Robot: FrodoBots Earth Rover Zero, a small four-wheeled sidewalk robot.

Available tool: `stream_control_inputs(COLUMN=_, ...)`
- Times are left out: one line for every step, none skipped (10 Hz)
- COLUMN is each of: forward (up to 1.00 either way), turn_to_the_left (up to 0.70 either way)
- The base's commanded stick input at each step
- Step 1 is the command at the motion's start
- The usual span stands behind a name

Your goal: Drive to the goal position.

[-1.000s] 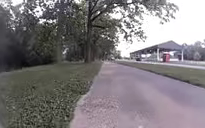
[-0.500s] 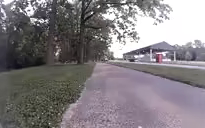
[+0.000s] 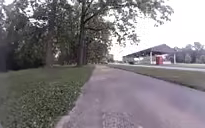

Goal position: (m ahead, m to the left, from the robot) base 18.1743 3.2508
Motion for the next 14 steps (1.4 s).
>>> stream_control_inputs(forward=0.70, turn_to_the_left=0.00)
stream_control_inputs(forward=0.70, turn_to_the_left=0.00)
stream_control_inputs(forward=0.70, turn_to_the_left=0.00)
stream_control_inputs(forward=0.70, turn_to_the_left=0.00)
stream_control_inputs(forward=0.70, turn_to_the_left=0.00)
stream_control_inputs(forward=0.70, turn_to_the_left=0.00)
stream_control_inputs(forward=0.70, turn_to_the_left=0.00)
stream_control_inputs(forward=0.70, turn_to_the_left=0.00)
stream_control_inputs(forward=0.70, turn_to_the_left=0.00)
stream_control_inputs(forward=0.70, turn_to_the_left=0.00)
stream_control_inputs(forward=0.70, turn_to_the_left=0.00)
stream_control_inputs(forward=0.70, turn_to_the_left=0.00)
stream_control_inputs(forward=0.70, turn_to_the_left=0.00)
stream_control_inputs(forward=0.70, turn_to_the_left=0.00)
